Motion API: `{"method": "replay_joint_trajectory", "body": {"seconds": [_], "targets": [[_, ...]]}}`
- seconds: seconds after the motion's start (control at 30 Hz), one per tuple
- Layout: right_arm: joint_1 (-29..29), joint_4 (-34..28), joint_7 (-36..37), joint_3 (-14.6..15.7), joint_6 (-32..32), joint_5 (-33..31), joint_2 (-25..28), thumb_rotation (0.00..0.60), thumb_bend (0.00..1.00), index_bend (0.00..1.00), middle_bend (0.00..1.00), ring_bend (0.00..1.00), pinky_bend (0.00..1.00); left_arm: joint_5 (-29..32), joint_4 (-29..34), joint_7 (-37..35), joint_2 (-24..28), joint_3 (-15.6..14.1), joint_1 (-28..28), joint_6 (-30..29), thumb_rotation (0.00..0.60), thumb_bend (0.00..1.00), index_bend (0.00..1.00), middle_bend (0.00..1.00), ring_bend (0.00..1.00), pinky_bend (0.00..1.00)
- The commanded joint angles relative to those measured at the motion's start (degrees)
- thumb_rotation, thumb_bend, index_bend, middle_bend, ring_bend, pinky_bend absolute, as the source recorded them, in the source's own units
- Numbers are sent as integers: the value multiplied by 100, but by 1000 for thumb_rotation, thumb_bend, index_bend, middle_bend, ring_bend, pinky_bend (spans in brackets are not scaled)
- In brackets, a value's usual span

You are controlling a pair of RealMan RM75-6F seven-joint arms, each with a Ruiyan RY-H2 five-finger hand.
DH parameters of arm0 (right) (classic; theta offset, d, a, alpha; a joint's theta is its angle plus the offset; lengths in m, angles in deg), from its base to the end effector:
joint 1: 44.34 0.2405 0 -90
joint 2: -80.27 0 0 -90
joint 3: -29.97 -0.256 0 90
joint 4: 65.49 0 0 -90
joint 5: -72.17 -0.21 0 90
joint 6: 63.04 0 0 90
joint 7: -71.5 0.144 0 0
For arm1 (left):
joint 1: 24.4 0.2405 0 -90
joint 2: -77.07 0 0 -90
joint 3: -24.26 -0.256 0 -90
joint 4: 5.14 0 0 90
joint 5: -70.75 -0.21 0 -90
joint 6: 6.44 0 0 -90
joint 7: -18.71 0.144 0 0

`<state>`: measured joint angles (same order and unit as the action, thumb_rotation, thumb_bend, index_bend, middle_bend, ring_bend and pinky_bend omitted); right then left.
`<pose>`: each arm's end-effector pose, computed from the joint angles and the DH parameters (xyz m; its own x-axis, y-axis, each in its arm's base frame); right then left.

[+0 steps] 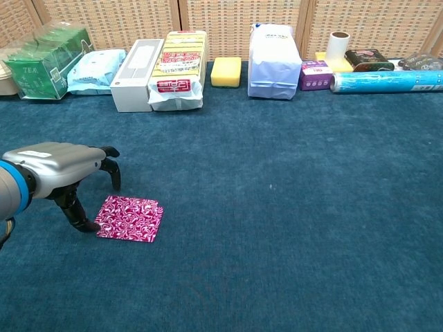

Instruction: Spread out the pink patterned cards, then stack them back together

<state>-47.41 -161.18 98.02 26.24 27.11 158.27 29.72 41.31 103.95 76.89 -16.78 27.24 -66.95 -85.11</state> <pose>-0.3240 -0.1398 0.2419 0.1290 0.0809 0.9883 -0.9894 0.0780 0.1228 -0.1472 0.2479 -0.0401 0.5849 0.4932 0.6439 0.7904 -0.1681 -0.5891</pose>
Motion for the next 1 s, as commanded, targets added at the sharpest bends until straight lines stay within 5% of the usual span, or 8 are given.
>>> {"method": "replay_joint_trajectory", "body": {"seconds": [0.03,1.0], "targets": [[3,-1,-1,1,-4,3,-2,600,8,77,0,0,0,108,-83,102,-91,38,-53,-2,600,180,285,0,0,150],[-9,12,73,-16,3,-32,22,600,9,77,0,0,0,227,279,230,-111,53,-171,-176,600,180,286,0,0,152]]}}
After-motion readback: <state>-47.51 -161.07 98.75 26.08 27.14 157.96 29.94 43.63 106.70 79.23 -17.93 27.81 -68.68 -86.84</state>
